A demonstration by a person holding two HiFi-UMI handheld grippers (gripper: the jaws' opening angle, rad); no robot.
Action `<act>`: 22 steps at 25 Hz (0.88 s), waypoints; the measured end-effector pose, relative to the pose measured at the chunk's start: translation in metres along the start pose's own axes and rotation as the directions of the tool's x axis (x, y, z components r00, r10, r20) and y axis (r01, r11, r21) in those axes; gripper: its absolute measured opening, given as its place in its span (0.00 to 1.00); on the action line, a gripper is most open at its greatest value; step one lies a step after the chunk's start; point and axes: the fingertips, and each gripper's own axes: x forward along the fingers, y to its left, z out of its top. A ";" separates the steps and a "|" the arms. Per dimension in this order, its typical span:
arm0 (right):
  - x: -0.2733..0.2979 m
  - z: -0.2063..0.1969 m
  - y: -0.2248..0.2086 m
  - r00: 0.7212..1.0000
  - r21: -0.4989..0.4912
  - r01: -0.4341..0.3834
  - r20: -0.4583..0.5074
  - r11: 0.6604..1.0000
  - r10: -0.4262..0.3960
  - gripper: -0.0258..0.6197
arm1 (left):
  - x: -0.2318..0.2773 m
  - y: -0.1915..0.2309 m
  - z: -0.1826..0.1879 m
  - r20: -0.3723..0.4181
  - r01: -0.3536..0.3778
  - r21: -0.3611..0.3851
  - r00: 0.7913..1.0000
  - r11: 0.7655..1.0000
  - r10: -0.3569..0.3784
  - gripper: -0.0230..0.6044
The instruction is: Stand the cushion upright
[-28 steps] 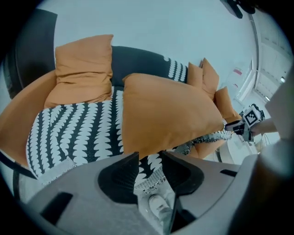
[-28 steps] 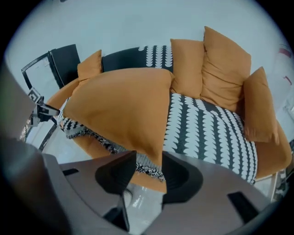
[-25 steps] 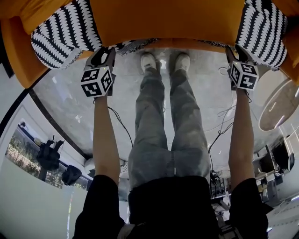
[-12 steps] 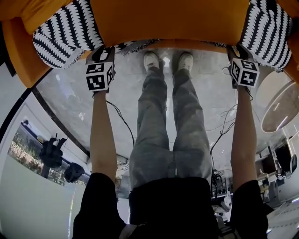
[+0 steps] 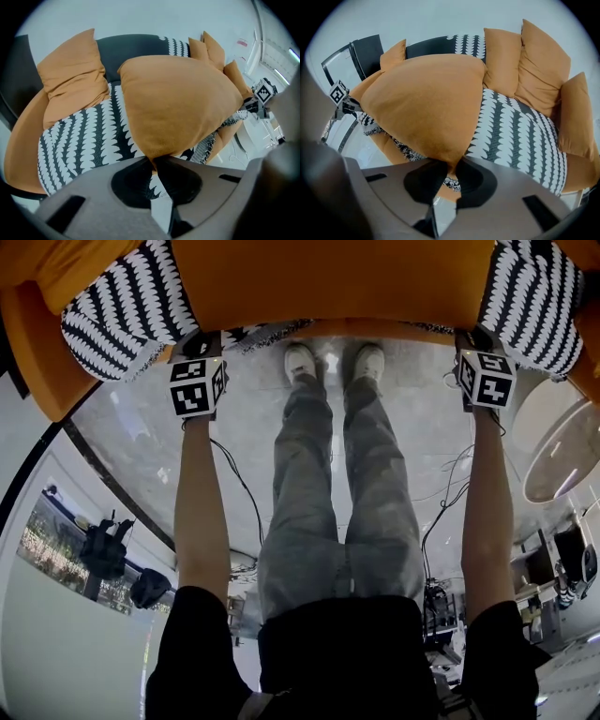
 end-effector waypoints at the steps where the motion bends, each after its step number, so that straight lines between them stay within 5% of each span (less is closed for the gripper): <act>1: 0.000 0.001 0.002 1.000 0.014 -0.006 0.001 1.000 0.006 0.11 | 0.000 0.000 0.001 0.005 0.002 -0.015 1.000 1.000 -0.002 0.10; 9: -0.029 0.018 0.003 0.998 0.082 -0.042 0.046 0.996 0.038 0.09 | -0.028 -0.004 0.019 0.051 0.024 -0.052 0.998 0.998 -0.021 0.08; 16: -0.068 0.053 0.003 0.992 0.109 -0.059 0.114 0.992 0.047 0.09 | -0.069 0.001 0.062 0.170 0.070 -0.199 0.985 0.977 -0.035 0.08; 22: -0.109 0.101 -0.001 0.980 0.130 -0.070 0.194 0.989 0.044 0.09 | -0.121 0.014 0.112 0.270 0.092 -0.196 0.962 0.976 -0.037 0.08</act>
